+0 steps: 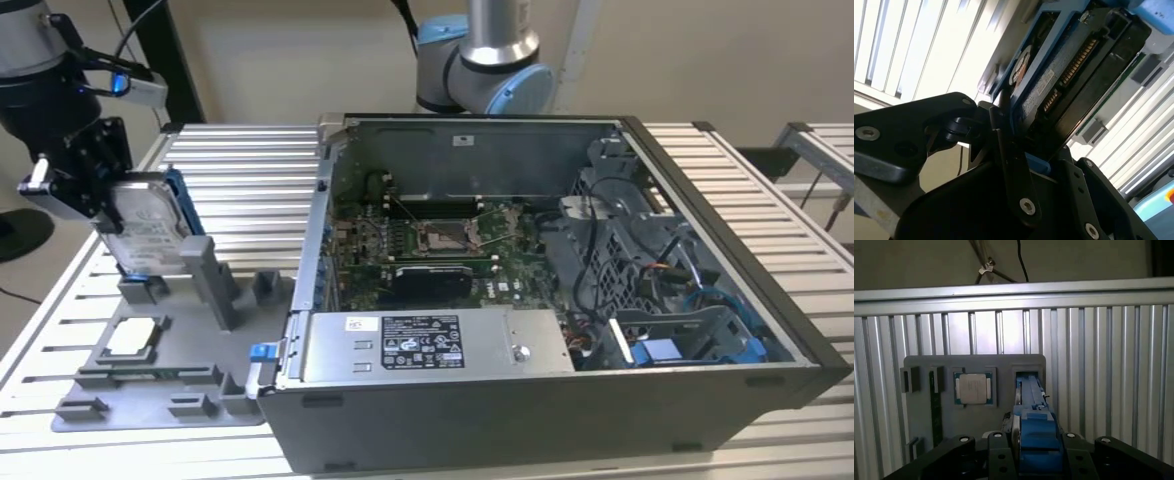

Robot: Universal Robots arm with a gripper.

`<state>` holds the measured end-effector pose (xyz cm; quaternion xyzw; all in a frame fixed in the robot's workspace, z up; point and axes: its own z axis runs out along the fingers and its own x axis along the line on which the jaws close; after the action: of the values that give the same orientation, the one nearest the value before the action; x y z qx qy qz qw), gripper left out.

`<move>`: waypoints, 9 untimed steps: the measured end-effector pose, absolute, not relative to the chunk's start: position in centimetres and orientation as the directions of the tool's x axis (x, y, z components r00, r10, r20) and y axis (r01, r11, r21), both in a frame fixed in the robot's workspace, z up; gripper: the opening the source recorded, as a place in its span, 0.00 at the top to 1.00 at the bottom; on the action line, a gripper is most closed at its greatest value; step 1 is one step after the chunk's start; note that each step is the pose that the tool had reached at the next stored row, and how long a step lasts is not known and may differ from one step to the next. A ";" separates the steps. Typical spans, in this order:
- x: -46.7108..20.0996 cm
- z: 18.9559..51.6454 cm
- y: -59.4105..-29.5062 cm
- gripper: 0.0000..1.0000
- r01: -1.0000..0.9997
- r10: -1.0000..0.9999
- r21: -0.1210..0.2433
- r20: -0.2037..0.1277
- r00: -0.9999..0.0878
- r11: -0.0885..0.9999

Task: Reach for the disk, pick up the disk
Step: 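Pick up the disk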

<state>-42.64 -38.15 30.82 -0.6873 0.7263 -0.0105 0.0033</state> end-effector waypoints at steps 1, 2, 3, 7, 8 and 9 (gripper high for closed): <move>-42.6 31.0 -38.1 1.00 -0.998 -0.998 -0.020 0.010 -0.055 0.055; -42.6 31.1 -38.1 1.00 -0.998 -0.998 -0.020 0.010 -0.055 0.055; -42.6 31.3 -38.1 1.00 -0.998 -0.998 -0.020 0.010 -0.055 0.055; -42.6 31.9 -38.1 1.00 -0.998 -0.998 -0.020 0.010 -0.055 0.055; -42.6 32.0 -38.1 1.00 -0.998 -0.998 -0.020 0.010 -0.055 0.055; -42.6 32.2 -38.1 1.00 -0.998 -0.998 -0.020 0.010 -0.055 0.055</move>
<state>-42.64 -38.14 32.19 -0.6873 0.7262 -0.0105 0.0033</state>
